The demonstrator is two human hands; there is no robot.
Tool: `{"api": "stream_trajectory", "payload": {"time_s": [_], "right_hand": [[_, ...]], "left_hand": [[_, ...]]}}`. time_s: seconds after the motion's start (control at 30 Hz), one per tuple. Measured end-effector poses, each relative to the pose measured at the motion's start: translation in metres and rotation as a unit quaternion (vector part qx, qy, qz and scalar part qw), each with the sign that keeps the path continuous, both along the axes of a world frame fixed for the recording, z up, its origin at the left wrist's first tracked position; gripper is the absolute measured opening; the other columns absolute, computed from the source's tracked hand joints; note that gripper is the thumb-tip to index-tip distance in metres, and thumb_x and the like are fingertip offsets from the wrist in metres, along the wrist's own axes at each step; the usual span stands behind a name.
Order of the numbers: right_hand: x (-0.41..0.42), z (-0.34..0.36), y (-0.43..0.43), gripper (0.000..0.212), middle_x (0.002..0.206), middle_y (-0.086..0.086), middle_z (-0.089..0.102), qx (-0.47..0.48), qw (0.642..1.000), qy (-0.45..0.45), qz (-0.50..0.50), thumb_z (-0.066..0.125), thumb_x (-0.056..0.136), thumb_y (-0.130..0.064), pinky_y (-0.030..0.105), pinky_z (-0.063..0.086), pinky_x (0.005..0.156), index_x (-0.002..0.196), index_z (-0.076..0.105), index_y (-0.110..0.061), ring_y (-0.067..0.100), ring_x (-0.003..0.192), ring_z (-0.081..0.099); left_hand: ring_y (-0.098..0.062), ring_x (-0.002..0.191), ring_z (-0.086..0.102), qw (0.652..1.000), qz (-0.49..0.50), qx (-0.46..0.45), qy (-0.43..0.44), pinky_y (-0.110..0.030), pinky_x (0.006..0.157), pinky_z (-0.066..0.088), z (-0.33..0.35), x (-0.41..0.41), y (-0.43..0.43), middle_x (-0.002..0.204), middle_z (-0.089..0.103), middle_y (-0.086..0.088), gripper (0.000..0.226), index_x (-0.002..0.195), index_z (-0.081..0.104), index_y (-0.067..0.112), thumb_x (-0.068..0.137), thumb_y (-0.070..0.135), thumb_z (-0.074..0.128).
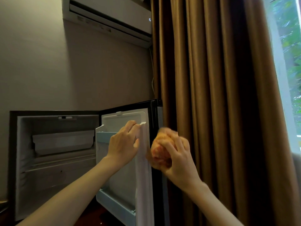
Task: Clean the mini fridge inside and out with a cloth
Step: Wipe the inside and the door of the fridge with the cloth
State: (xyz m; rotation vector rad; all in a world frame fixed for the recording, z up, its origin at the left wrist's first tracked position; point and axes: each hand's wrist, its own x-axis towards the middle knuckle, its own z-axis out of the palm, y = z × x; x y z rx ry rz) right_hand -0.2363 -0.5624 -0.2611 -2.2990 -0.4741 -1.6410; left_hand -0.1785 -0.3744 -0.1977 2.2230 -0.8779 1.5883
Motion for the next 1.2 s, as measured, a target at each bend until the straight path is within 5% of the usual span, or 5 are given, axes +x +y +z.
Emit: {"api": "stream_trajectory", "payload": {"time_s": [0.3, 0.63, 0.87, 1.1, 1.2], "right_hand": [[0.003, -0.071, 0.000, 0.083, 0.144, -0.002, 0.033, 0.013, 0.999, 0.036, 0.008, 0.088, 0.053, -0.040, 0.047, 0.049, 0.085, 0.124, 0.045, -0.042, 0.036, 0.125, 0.040], [0.005, 0.034, 0.005, 0.066, 0.142, 0.006, 0.037, -0.003, 0.997, -0.047, 0.056, 0.060, 0.072, -0.058, 0.032, 0.038, 0.093, 0.130, 0.043, -0.031, 0.031, 0.125, 0.034], [0.011, 0.104, 0.007, 0.071, 0.136, 0.005, 0.045, 0.029, 0.996, -0.062, 0.058, 0.068, 0.067, -0.055, 0.032, 0.040, 0.094, 0.129, 0.050, -0.026, 0.029, 0.123, 0.037], [0.010, 0.053, -0.001, 0.068, 0.142, 0.001, 0.035, 0.040, 0.994, -0.049, 0.084, 0.060, 0.070, -0.059, 0.018, 0.025, 0.092, 0.130, 0.043, -0.032, 0.024, 0.124, 0.032], [0.010, 0.002, -0.001, 0.067, 0.147, -0.002, 0.030, 0.035, 0.996, -0.010, 0.082, 0.068, 0.068, -0.053, 0.031, 0.035, 0.097, 0.128, 0.045, -0.036, 0.025, 0.128, 0.029]], "left_hand": [[-0.020, 0.081, 0.062, 0.998, 0.033, 0.030, -0.038, -0.029, 0.050, 0.048, -0.004, 0.002, 0.001, 0.117, 0.055, -0.001, 0.048, 0.120, 0.059, 0.015, 0.075, 0.015, 0.075], [-0.024, 0.087, 0.063, 0.987, 0.118, 0.071, -0.078, -0.035, 0.059, 0.051, -0.006, 0.006, 0.004, 0.122, 0.056, -0.006, 0.055, 0.124, 0.059, 0.011, 0.073, 0.024, 0.077], [-0.034, 0.102, 0.059, 0.985, 0.066, 0.082, -0.134, -0.044, 0.075, 0.054, -0.002, 0.010, 0.006, 0.115, 0.061, -0.012, 0.042, 0.116, 0.063, 0.004, 0.076, 0.014, 0.071], [-0.029, 0.105, 0.058, 0.985, 0.088, 0.094, -0.115, -0.043, 0.080, 0.049, -0.002, 0.010, 0.007, 0.119, 0.058, -0.011, 0.048, 0.119, 0.061, 0.007, 0.075, 0.019, 0.073], [-0.024, 0.107, 0.053, 0.985, 0.096, 0.085, -0.119, -0.043, 0.083, 0.046, -0.001, 0.008, 0.007, 0.119, 0.057, -0.007, 0.046, 0.119, 0.062, 0.009, 0.076, 0.024, 0.065]]}}
